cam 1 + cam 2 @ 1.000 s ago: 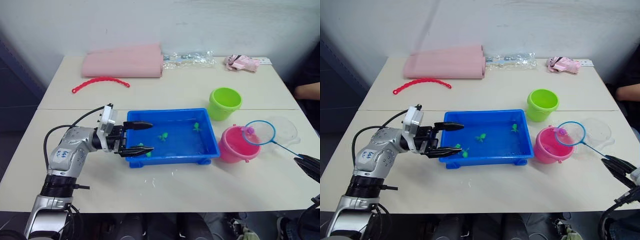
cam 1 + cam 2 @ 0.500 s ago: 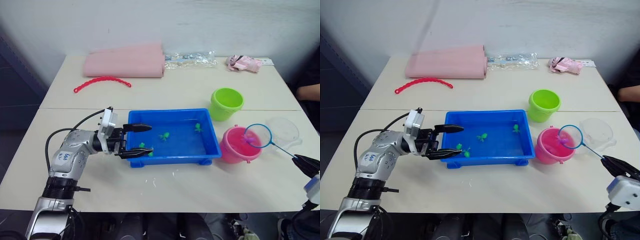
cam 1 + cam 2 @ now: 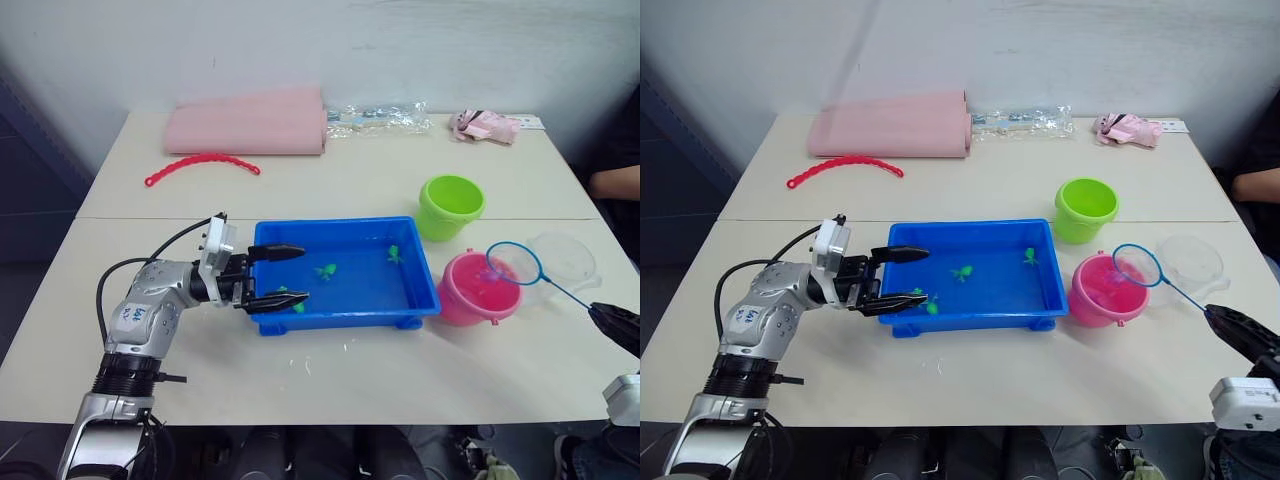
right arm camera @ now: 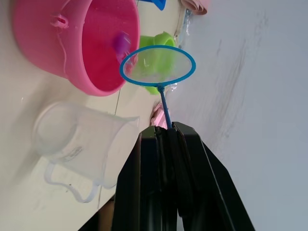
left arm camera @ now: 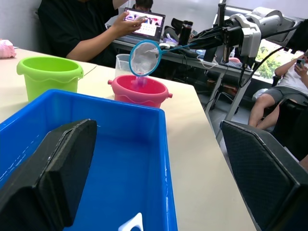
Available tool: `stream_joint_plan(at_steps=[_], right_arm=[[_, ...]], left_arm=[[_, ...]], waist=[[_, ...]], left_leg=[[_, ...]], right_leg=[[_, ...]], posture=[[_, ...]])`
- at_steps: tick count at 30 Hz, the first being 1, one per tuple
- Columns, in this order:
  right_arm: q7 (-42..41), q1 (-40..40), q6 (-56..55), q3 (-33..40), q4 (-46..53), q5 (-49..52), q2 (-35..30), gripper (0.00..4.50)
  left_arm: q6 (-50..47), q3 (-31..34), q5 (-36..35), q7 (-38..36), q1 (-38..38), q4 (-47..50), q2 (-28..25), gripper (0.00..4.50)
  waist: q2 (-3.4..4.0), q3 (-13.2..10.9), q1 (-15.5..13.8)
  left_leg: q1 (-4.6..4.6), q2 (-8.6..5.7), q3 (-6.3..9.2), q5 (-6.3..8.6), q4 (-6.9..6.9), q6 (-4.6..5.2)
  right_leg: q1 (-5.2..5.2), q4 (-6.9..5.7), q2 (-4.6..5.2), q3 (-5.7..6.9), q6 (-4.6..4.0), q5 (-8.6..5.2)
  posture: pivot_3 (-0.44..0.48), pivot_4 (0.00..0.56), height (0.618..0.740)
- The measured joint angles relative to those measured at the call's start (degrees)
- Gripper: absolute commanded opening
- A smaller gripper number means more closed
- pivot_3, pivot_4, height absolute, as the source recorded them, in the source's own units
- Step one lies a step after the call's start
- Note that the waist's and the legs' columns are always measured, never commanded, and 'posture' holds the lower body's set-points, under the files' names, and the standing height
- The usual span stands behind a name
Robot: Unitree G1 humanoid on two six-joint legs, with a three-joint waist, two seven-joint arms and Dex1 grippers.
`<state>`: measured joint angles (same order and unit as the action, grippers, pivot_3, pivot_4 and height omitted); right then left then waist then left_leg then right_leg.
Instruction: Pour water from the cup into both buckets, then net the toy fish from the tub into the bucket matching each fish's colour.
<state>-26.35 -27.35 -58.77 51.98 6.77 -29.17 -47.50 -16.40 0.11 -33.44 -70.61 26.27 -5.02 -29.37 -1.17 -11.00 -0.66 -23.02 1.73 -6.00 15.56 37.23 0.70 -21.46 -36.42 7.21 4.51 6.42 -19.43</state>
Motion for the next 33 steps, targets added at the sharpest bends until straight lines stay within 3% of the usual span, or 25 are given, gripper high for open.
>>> stream_joint_plan(at_steps=[6,13,17,20,24,28,33], right_arm=[[0.9,-1.1,4.1,-1.4,0.5,3.6,0.1,0.0],[-7.8,-6.3,33.0,-14.2,14.8,48.2,0.5,0.0],[-9.2,-6.4,52.1,-18.1,25.5,68.5,-4.8,0.0],[-5.9,-0.3,67.8,-21.2,30.1,81.3,-11.3,0.0],[2.0,10.1,84.9,-28.2,29.9,88.6,-17.8,0.0],[7.3,23.4,97.5,-37.7,28.0,94.4,-17.9,0.0],[17.2,34.2,113.4,-45.1,22.3,105.9,-17.6,0.0]], left_arm=[[-0.6,0.0,0.0,1.0,0.9,0.0,0.1,4.45],[-1.4,0.5,0.0,2.4,0.3,1.6,-0.7,4.45],[-1.9,1.8,0.0,3.6,-0.2,2.9,-1.3,4.45],[-2.9,2.6,-0.1,4.6,-2.1,5.1,-2.6,4.45],[-3.9,4.6,-0.3,6.8,-4.4,8.6,-3.6,4.45],[-4.9,6.8,-0.5,8.9,-7.0,11.8,-4.8,4.45],[-5.6,8.5,-1.1,10.9,-8.8,14.6,-5.3,4.45]], waist=[[0.0,0.0,0.0],[0.0,0.0,0.8],[0.02,0.0,0.9],[0.01,0.0,0.7],[0.0,0.0,0.2],[-0.01,0.0,0.6],[-0.02,0.0,0.6]], left_leg=[[0.0,0.01,0.02,-0.01,0.0,0.02],[0.0,0.06,0.25,-0.03,0.02,0.08],[0.01,0.05,0.31,-0.01,0.08,0.14],[-0.02,0.03,0.5,-0.01,0.1,0.17],[-0.18,0.01,0.6,-0.02,0.1,0.15],[-0.22,0.0,0.54,-0.02,0.06,0.14],[-0.27,0.0,0.54,-0.01,0.09,0.16]], right_leg=[[0.02,0.0,0.0,0.0,0.0,0.0],[0.16,-0.01,0.24,-0.09,-0.01,0.0],[0.21,-0.05,0.3,-0.06,-0.02,0.0],[0.28,-0.02,0.35,-0.07,-0.03,0.0],[0.23,0.1,0.41,0.0,-0.04,-0.01],[0.22,0.24,0.35,0.03,-0.03,-0.01],[0.21,0.29,0.36,0.08,-0.02,0.0]], posture=[[0.0,0.15,0.74],[0.0,0.15,0.74],[0.0,0.15,0.74],[0.0,0.15,0.74],[0.0,0.15,0.74],[0.0,0.15,0.74],[0.0,0.15,0.74]])
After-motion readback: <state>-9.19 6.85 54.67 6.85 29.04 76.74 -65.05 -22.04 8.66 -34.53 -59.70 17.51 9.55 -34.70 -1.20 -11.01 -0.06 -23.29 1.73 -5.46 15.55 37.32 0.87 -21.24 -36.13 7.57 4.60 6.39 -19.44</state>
